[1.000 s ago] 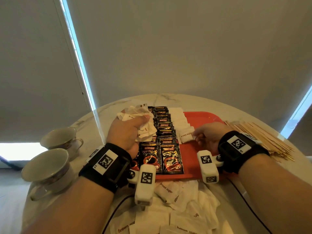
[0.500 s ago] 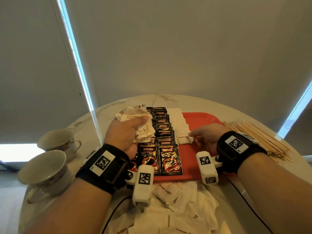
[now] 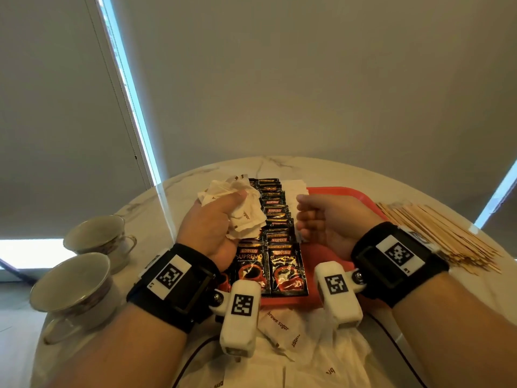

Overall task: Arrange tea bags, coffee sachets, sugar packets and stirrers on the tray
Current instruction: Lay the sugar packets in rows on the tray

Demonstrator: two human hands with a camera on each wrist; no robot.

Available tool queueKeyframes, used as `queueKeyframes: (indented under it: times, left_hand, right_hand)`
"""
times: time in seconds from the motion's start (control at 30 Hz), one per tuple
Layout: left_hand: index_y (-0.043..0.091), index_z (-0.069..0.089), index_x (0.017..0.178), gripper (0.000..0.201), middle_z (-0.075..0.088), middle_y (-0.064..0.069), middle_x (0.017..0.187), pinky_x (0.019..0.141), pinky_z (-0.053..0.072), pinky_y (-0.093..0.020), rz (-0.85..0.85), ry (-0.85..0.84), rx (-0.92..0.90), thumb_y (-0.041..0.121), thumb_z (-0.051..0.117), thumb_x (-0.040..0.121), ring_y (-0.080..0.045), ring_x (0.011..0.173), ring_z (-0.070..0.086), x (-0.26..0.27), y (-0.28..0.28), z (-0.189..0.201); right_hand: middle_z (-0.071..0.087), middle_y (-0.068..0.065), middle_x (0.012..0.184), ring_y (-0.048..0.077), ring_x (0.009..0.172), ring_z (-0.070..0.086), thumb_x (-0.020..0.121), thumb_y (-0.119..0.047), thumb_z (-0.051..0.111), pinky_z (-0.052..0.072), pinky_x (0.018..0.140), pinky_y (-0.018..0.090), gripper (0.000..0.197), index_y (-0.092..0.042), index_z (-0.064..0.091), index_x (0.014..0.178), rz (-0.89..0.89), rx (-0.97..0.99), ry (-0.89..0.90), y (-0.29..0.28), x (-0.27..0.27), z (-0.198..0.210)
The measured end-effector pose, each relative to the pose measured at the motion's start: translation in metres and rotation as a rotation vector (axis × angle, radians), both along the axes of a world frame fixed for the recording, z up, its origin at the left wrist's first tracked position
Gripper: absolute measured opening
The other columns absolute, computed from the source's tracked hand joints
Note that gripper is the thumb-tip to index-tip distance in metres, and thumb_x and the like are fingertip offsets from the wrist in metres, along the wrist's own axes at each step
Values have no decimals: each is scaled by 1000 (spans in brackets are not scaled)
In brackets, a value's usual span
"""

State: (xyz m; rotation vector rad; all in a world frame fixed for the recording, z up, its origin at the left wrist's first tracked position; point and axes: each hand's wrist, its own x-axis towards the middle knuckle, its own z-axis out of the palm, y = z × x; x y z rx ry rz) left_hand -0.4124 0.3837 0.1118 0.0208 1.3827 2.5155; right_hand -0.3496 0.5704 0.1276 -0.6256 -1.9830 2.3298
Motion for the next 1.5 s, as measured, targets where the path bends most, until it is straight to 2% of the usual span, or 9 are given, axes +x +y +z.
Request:
queueKeyframes:
  times: [0.1, 0.2, 0.33, 0.63, 0.77, 0.93, 1.1, 1.2, 1.5]
  left_hand:
    - [7, 61, 137, 39, 77, -19, 116, 60, 63, -42, 40, -19, 47, 1, 65, 98, -33, 94, 79, 0, 2, -3]
    - [6, 62, 135, 36, 77, -19, 115, 62, 63, -41, 51, 1, 71, 4, 64, 99, -35, 99, 78, 2, 2, -3]
    - [2, 63, 133, 32, 76, -22, 117, 77, 65, -51, 82, -12, 120, 5, 61, 101, -38, 103, 76, -1, 0, -3]
    - [0, 61, 130, 30, 74, -25, 119, 78, 65, -52, 57, -4, 139, 1, 59, 100, -41, 104, 75, -3, -5, -1]
    - [-6, 58, 131, 32, 71, -30, 123, 94, 59, -54, -25, -21, 107, 1, 55, 100, -45, 112, 71, 0, -6, 1]
    - [-3, 61, 131, 35, 76, -23, 113, 75, 65, -42, -33, 5, 47, -4, 60, 96, -36, 98, 77, -1, -8, 2]
    - [-3, 60, 132, 38, 77, -24, 111, 69, 65, -45, -28, 41, 55, -10, 61, 94, -39, 96, 78, 2, -6, 2]
    - [-1, 61, 130, 40, 76, -24, 112, 69, 65, -44, 4, 99, 43, -13, 62, 92, -39, 98, 77, 3, -5, 2]
    - [1, 61, 130, 38, 78, -20, 112, 69, 64, -39, -29, 70, 9, -11, 62, 93, -34, 98, 78, -1, -6, 2]
  right_hand:
    - [62, 4, 73, 16, 62, 61, 92, -32, 72, 52, 57, 26, 25, -8, 67, 96, 224, 31, 57, -22, 0, 10]
    - [67, 7, 75, 17, 64, 63, 88, -20, 77, 56, 57, 26, 20, -7, 64, 97, 347, 49, 115, -39, -4, 10]
    - [68, 10, 73, 17, 62, 64, 86, -6, 76, 59, 57, 26, 16, -6, 61, 90, 275, 41, 178, -44, -10, 3]
    - [74, 18, 88, 21, 69, 69, 87, -3, 74, 62, 63, 31, 12, -5, 62, 89, 195, -3, 268, -41, -13, 0]
    - [75, 18, 89, 22, 69, 70, 91, -3, 70, 61, 59, 28, 9, -3, 62, 95, 141, -21, 297, -39, -14, -1]
    - [75, 21, 97, 27, 74, 69, 91, -6, 71, 59, 54, 28, 9, -7, 62, 92, 91, -53, 283, -36, -13, 1]
    - [74, 15, 94, 22, 67, 70, 96, -10, 67, 56, 49, 26, 7, -9, 61, 100, 83, -73, 290, -37, -14, 3]
    - [74, 11, 92, 17, 68, 68, 88, -12, 75, 56, 51, 24, 24, -5, 66, 109, 166, -25, 268, -36, -13, 1]
    - [73, 17, 99, 21, 75, 72, 85, -4, 76, 57, 54, 23, 20, -3, 62, 99, 99, -130, 307, -37, -18, -5]
